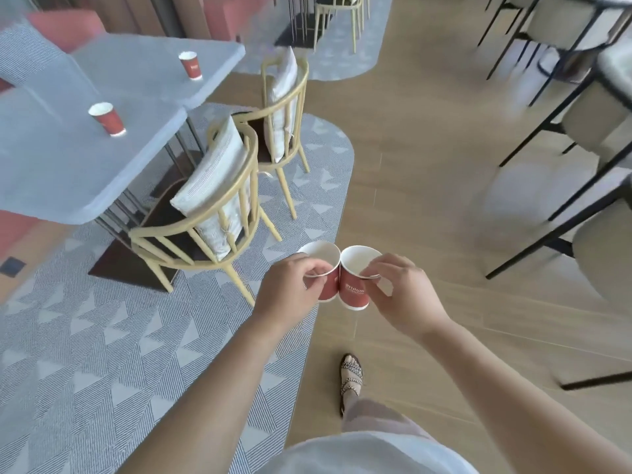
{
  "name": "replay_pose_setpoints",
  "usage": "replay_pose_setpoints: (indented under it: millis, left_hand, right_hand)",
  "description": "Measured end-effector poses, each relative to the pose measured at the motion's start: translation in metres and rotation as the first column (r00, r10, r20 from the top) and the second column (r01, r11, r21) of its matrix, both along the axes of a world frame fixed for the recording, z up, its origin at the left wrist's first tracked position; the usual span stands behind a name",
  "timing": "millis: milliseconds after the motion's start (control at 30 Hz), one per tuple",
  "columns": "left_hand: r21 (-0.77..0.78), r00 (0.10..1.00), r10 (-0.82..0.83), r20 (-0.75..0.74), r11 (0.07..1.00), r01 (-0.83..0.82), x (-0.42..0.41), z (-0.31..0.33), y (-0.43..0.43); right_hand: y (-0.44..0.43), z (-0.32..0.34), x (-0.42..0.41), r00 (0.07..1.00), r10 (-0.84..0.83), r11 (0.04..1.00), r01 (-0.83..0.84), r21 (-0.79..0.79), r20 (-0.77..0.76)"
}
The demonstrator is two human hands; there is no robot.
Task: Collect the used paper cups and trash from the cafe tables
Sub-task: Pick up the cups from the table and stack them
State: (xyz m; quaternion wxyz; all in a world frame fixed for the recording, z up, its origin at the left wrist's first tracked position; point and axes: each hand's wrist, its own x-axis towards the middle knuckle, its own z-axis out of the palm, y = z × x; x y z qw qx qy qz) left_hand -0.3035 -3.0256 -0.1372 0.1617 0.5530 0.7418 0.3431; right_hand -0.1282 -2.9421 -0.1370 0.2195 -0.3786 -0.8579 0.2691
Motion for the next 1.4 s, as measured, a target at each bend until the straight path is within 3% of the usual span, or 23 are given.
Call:
replay_pose_setpoints:
  millis: [300, 767, 1133, 1400]
  left_hand:
    - [-0.008, 0.997, 0.073, -0.014, 0.997, -0.074, -0.060, 0.002, 0.150]
    - [-0.037, 0.982, 0.187, -0.013, 0.982, -0.187, -0.183, -0.009, 0.263]
    - [0.001, 0.989, 0.148, -0.013, 0.989, -0.148, -0.316, 0.009, 0.413]
    - [-0.040, 0.982, 0.187, -0.027, 0.981, -0.188, -0.381, -0.002, 0.476]
  right_hand:
    - [0.171, 0.006, -0.068, 0.995, 0.095, 0.995, -0.094, -0.032, 0.037]
    - [0.313, 0.002, -0.190, 0.978, 0.211, 0.978, -0.211, 0.007, 0.001]
    - [0.451, 0.018, -0.327, 0.983, 0.180, 0.983, -0.179, 0.042, -0.018]
    - [0.522, 0.014, -0.400, 0.970, 0.242, 0.970, -0.242, 0.012, -0.024]
